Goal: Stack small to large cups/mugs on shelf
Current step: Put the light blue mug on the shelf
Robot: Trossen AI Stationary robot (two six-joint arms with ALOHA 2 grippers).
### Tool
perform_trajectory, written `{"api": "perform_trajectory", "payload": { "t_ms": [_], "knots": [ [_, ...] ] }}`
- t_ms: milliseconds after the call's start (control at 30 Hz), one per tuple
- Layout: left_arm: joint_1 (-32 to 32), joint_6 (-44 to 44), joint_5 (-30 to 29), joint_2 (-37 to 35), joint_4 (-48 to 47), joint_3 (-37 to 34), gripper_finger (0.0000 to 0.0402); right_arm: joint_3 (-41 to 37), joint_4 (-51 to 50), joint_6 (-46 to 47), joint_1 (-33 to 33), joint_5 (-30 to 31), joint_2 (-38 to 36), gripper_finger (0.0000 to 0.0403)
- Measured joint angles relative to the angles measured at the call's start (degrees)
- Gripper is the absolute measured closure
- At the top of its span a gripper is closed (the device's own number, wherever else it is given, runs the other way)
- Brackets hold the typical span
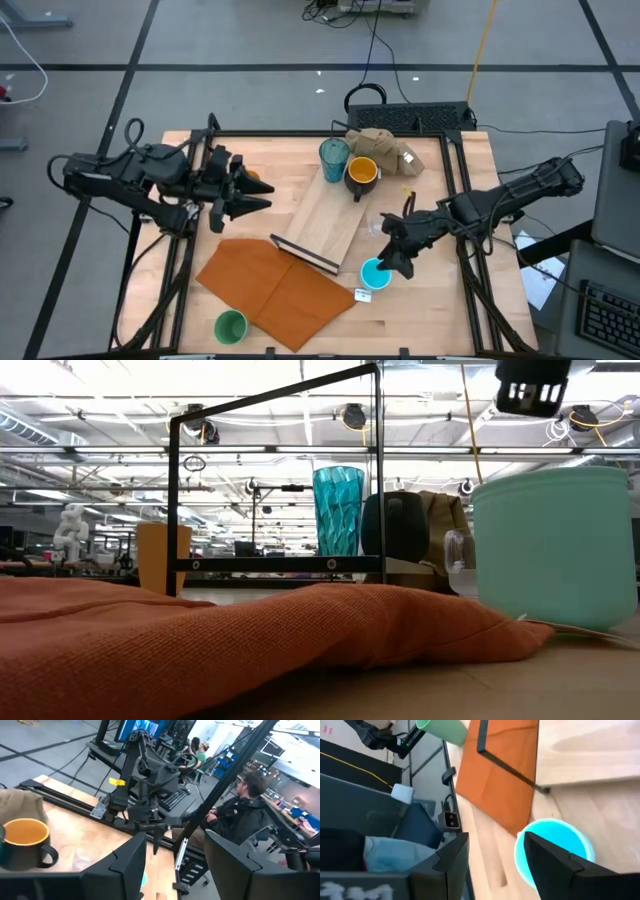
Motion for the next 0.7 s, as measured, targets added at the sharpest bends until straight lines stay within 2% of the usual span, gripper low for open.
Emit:
{"api": "perform_trajectory", "payload": {
  "t_ms": [167, 467, 700],
  "knots": [
    [-0.01, 0.11, 0.47, -1.74, -1.59, 0.0, 0.0204, 0.06, -2.6, 5.42, -0.16, 0.15, 0.0, 0.0222],
    [-0.01, 0.62, 0.39, -5.11, -6.09, 0.01, 0.0204, 0.06, -12.89, 8.98, -1.66, -1.42, 0.72, 0.0223],
    [-0.01, -0.24, 0.4, -5.21, -6.81, 0.02, 0.0204, 0.06, -12.12, 10.32, -1.44, -2.51, 4.89, 0.0246]
  ]
}}
